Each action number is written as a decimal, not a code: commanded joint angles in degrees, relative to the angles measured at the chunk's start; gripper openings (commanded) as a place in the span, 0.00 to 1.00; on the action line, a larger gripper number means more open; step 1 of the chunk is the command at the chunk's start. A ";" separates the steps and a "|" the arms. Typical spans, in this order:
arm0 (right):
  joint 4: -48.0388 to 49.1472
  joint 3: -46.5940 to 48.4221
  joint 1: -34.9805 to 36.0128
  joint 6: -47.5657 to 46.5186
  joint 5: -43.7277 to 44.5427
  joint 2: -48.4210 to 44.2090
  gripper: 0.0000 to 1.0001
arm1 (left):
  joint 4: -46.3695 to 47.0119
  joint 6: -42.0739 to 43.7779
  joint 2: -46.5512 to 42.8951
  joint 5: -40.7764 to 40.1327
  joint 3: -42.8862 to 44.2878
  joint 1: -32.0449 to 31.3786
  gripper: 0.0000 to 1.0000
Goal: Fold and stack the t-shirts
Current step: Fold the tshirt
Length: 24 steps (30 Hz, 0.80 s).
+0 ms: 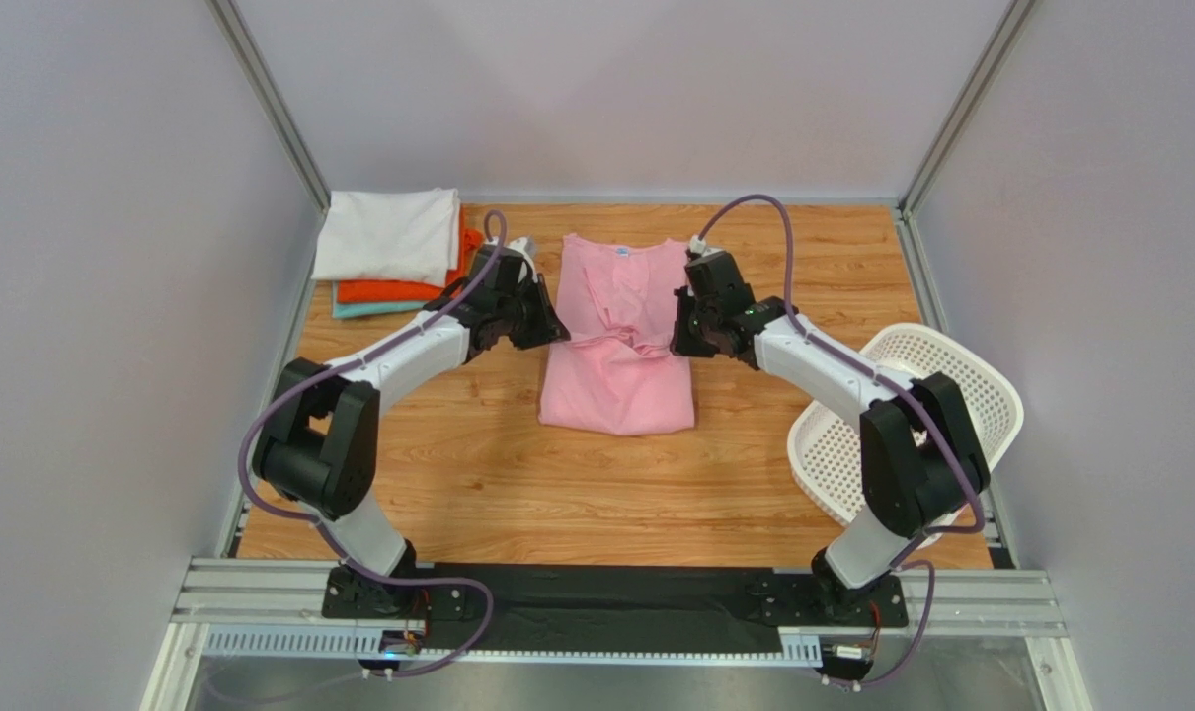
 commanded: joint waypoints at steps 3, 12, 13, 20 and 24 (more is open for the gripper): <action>2.08 4.05 -1.70 -1.22 1.01 3.38 0.00 | 2.20 1.92 2.60 1.53 2.89 1.13 0.00; 3.05 6.60 -4.95 -0.43 -0.66 10.15 0.00 | 2.11 2.18 8.05 5.48 5.61 4.21 0.02; 3.31 6.69 -5.05 -0.51 -0.83 10.41 0.01 | 1.94 2.53 9.18 5.92 5.97 4.39 0.02; 3.67 7.57 -6.54 -0.25 -3.10 13.31 0.03 | 1.58 2.71 11.39 5.84 7.29 4.65 0.17; 3.66 8.53 -7.24 -0.60 -5.66 14.37 0.16 | 1.40 3.06 11.48 6.70 7.90 4.83 0.34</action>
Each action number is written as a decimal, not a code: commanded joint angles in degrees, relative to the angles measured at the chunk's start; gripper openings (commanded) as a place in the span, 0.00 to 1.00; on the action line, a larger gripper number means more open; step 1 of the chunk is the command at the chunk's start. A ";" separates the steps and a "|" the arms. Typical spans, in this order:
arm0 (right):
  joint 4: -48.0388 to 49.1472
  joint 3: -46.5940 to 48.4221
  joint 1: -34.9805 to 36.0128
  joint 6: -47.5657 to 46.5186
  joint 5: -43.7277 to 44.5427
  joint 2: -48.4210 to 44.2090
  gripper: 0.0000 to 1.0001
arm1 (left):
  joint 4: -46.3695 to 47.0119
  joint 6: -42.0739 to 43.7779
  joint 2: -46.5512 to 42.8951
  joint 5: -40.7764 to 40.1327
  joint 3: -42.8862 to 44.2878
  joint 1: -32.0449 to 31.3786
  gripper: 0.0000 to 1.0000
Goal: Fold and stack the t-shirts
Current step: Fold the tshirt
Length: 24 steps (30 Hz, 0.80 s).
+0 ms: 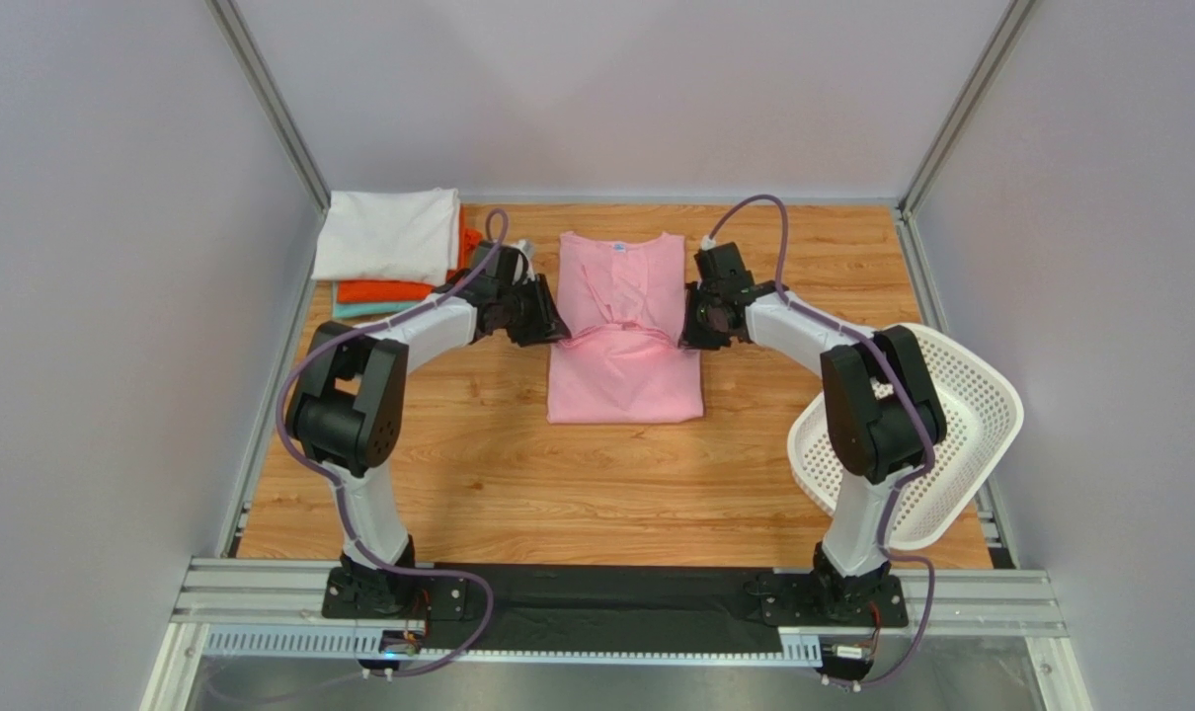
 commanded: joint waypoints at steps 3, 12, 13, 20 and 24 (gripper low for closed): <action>1.78 3.34 -0.53 -1.02 -3.77 -0.38 0.39 | 1.95 1.55 -1.16 4.14 2.60 0.39 0.59; 1.25 -0.69 0.43 -1.37 -6.06 -9.26 1.00 | 0.30 1.73 -10.46 3.71 -0.48 0.30 1.00; 1.34 -1.58 0.78 -1.28 -6.15 -10.83 1.00 | -0.41 1.82 -12.56 2.84 -1.00 0.30 1.00; 3.62 -6.50 4.30 0.65 -9.31 -14.54 1.00 | 1.69 1.37 -20.23 2.73 -9.00 -4.34 1.00; 5.21 -6.60 5.00 2.14 -11.59 -12.87 1.00 | 3.36 -0.37 -18.05 5.98 -9.97 -6.46 1.00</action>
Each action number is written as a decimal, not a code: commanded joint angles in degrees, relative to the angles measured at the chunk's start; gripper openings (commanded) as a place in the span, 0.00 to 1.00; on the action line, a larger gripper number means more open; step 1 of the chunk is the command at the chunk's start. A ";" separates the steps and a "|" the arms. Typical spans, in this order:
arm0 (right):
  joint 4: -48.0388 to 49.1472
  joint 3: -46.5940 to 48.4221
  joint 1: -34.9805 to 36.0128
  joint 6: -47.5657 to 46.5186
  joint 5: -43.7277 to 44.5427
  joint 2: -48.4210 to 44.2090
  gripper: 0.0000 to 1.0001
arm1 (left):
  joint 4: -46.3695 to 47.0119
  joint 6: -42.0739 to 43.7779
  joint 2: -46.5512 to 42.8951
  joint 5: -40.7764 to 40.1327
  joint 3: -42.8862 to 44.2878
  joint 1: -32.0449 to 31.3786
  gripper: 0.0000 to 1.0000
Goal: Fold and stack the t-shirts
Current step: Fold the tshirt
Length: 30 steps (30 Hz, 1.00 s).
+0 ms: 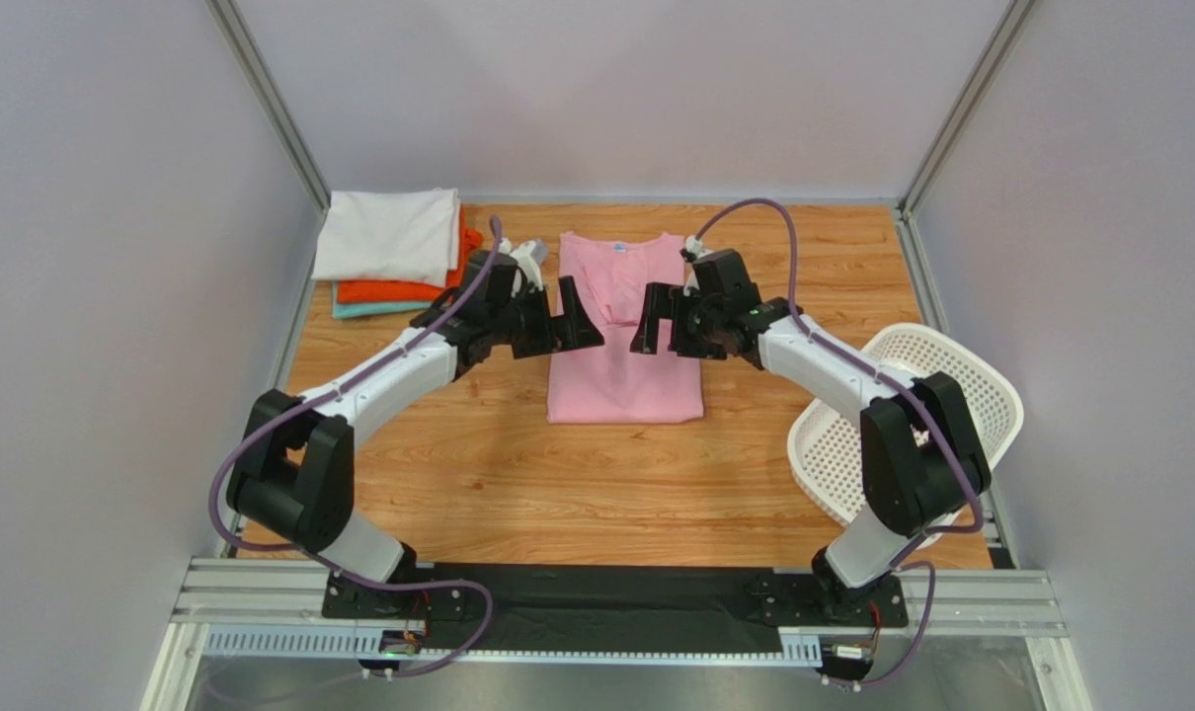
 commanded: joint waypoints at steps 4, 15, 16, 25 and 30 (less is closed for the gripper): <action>3.59 2.65 0.37 1.53 -3.34 4.63 1.00 | 9.23 -3.25 4.05 6.75 -3.58 -1.86 1.00; 2.10 15.40 -1.91 -0.49 -1.06 18.43 1.00 | 5.98 -1.67 14.78 6.85 -2.00 -1.86 1.00; 2.10 15.93 -2.09 -0.58 -0.53 19.65 1.00 | 6.07 -1.67 14.86 6.15 -2.87 -1.86 1.00; 0.43 22.44 -4.99 -1.37 -2.36 27.39 1.00 | 5.63 -1.06 10.74 3.68 -6.57 -1.86 1.00; -0.62 24.28 -5.34 -3.12 -4.39 26.71 1.00 | 4.84 -1.93 7.93 3.50 -5.52 -2.03 1.00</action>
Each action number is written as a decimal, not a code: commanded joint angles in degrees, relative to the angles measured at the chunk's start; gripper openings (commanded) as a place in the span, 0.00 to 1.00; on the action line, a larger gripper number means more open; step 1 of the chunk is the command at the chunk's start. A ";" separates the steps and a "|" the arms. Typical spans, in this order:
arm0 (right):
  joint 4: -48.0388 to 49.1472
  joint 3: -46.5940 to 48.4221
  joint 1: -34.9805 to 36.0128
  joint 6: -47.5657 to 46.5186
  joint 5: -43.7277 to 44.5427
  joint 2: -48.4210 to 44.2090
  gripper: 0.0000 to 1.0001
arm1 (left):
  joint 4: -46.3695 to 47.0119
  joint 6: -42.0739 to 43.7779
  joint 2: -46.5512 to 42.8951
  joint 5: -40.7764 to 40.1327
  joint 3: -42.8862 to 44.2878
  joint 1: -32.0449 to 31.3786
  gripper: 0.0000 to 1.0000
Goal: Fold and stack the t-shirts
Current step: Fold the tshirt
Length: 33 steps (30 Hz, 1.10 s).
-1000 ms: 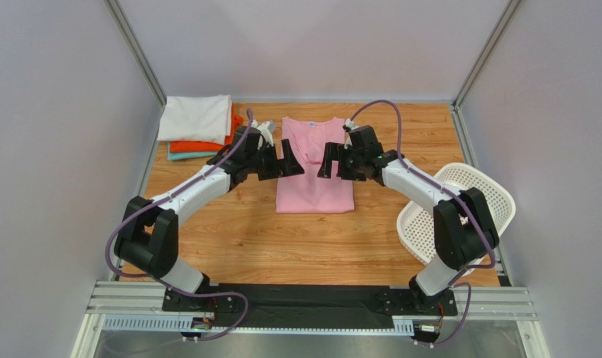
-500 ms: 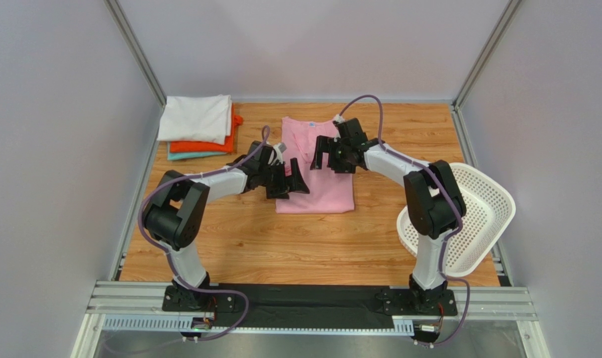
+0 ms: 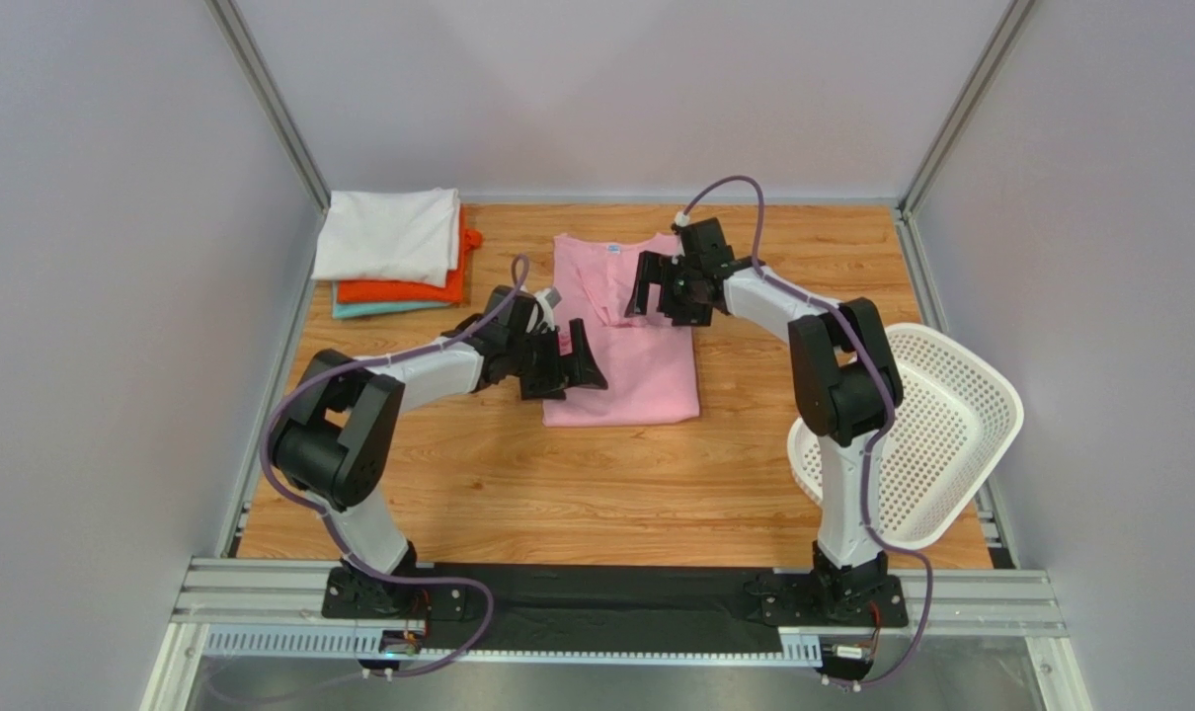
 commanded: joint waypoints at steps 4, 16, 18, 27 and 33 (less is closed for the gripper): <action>-3.96 1.74 0.01 -3.51 -1.16 -6.27 1.00 | -3.17 0.29 -6.97 -2.97 1.58 -1.47 1.00; -0.72 -30.77 0.10 3.35 1.22 -32.91 1.00 | -11.17 -1.29 -21.74 -14.66 -10.55 -1.73 1.00; -0.10 -35.60 0.27 4.23 0.70 -36.87 1.00 | -10.65 -2.78 -22.01 -15.28 -12.39 -1.73 0.98; 1.75 -42.22 1.33 4.32 -0.63 -38.73 0.82 | -9.85 -5.07 -16.57 -17.74 -11.53 -1.65 0.69; 3.77 -42.57 1.77 4.23 -1.42 -35.83 0.56 | -10.12 -5.16 -13.40 -18.80 -10.21 -0.60 0.56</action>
